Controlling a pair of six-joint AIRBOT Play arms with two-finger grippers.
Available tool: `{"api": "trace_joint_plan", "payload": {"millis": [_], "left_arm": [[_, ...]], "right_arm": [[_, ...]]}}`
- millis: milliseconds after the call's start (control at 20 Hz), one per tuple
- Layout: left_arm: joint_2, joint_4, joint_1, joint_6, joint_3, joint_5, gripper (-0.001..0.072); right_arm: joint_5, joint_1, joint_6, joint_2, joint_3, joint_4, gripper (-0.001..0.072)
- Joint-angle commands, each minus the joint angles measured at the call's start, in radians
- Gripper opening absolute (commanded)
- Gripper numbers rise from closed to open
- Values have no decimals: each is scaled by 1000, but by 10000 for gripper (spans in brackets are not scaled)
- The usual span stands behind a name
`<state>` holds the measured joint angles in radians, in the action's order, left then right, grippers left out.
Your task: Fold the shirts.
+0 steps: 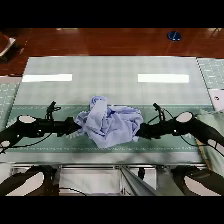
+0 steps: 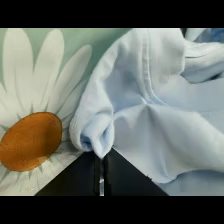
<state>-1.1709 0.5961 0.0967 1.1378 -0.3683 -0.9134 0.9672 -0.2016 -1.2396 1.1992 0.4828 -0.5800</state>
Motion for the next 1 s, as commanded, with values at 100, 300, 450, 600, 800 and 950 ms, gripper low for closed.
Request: {"api": "trace_joint_plan", "payload": {"millis": [100,300,450,600,800,950], "left_arm": [[140,-143,41,-21,-222,-90,19],[320,-304,97,-42,-604,-9,19],[409,-304,146,-42,-879,41,19],[480,-297,211,-42,-1074,69,19],[590,-190,336,-39,-1217,69,19],[706,12,416,29,-1235,56,19]], "right_arm": [[158,43,-65,-37,449,-205,19],[278,159,-179,-84,1057,-431,19],[370,211,-197,-111,1426,-523,19],[367,222,-210,-203,1583,-618,19],[381,221,-227,-382,1584,-792,19],[418,221,-250,-483,1584,-851,19]]}}
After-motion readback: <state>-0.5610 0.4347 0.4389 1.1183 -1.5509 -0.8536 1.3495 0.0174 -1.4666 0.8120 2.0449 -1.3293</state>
